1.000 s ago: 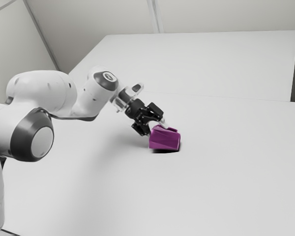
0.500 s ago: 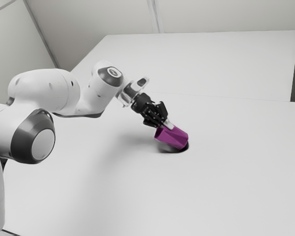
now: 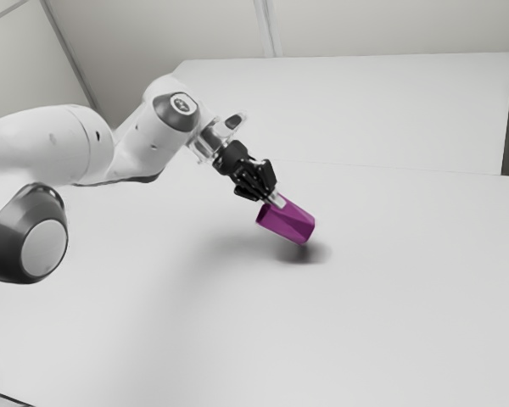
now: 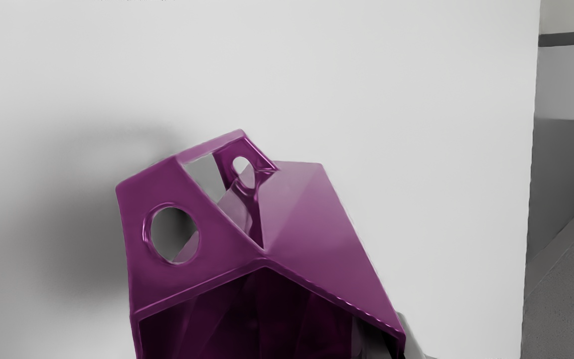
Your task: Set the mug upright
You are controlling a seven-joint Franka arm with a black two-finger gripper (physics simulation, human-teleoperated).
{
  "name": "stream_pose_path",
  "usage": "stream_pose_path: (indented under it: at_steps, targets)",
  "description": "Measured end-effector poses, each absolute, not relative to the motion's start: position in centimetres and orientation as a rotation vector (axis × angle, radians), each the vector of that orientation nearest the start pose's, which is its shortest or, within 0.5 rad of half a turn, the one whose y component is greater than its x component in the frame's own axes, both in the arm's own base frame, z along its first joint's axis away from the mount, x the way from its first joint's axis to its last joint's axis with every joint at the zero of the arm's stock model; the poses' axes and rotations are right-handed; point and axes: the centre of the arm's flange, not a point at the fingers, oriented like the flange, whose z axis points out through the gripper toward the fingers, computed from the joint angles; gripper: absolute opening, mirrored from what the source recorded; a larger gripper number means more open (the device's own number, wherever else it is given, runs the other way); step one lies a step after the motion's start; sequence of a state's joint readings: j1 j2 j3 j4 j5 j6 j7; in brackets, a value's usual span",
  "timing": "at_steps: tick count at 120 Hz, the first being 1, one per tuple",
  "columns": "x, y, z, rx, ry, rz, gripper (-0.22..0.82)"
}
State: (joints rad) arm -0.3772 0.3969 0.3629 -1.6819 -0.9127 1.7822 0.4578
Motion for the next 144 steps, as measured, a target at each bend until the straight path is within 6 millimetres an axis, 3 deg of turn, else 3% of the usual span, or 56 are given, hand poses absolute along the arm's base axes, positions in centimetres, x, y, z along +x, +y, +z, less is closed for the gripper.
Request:
stream_pose_path:
  at_steps: [30, 48, 66, 84, 106, 144]
  targets:
    - [60.2, -6.0, 42.6, 2.703, -0.348, -0.046, -0.18]
    - [57.7, -5.2, 42.9, 2.880, -0.464, -0.103, -0.18]
    - [55.8, -5.6, 42.0, 3.024, -0.558, -0.184, -0.18]
    - [55.4, -5.7, 41.4, 3.127, -0.577, -0.228, -0.18]
    - [54.7, -8.1, 40.5, 3.198, -0.611, -0.252, -0.18]
    - [54.5, -9.9, 38.6, 3.184, -0.454, -0.277, -0.18]
